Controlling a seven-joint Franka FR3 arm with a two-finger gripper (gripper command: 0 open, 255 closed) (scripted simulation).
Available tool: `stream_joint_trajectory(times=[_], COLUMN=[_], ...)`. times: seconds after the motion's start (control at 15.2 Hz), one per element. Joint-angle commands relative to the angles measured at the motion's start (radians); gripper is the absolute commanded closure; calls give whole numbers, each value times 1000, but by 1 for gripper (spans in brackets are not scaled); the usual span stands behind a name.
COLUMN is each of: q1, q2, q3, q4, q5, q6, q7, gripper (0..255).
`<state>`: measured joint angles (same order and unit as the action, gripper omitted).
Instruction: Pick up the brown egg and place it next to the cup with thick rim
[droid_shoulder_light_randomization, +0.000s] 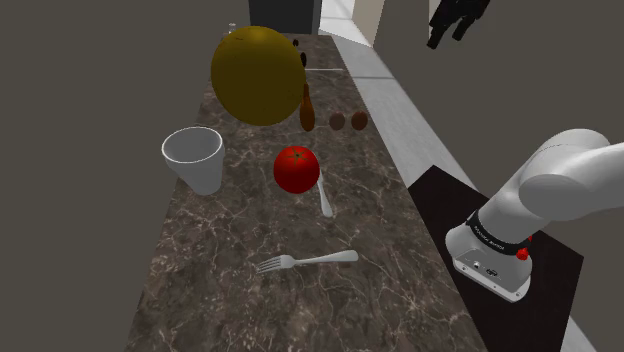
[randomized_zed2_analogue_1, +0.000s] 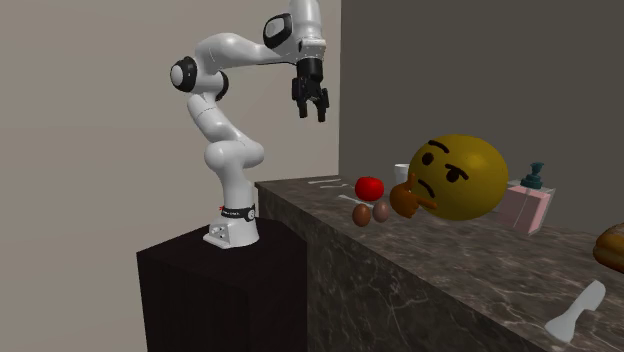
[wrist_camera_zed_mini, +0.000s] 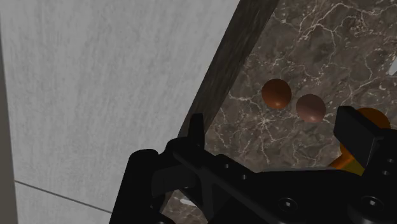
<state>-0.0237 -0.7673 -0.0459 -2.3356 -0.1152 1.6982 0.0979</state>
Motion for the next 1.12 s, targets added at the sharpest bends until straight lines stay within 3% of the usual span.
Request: stream_joint_trajectory(times=[0.0,0.53,1.06], q1=[0,-3,-12], q2=[0,181,440], q3=[0,50,96], q4=[0,-97,-104], q5=[0,5,-16], q6=[0,245,476], q7=[0,120,247], gripper=[0,0,0])
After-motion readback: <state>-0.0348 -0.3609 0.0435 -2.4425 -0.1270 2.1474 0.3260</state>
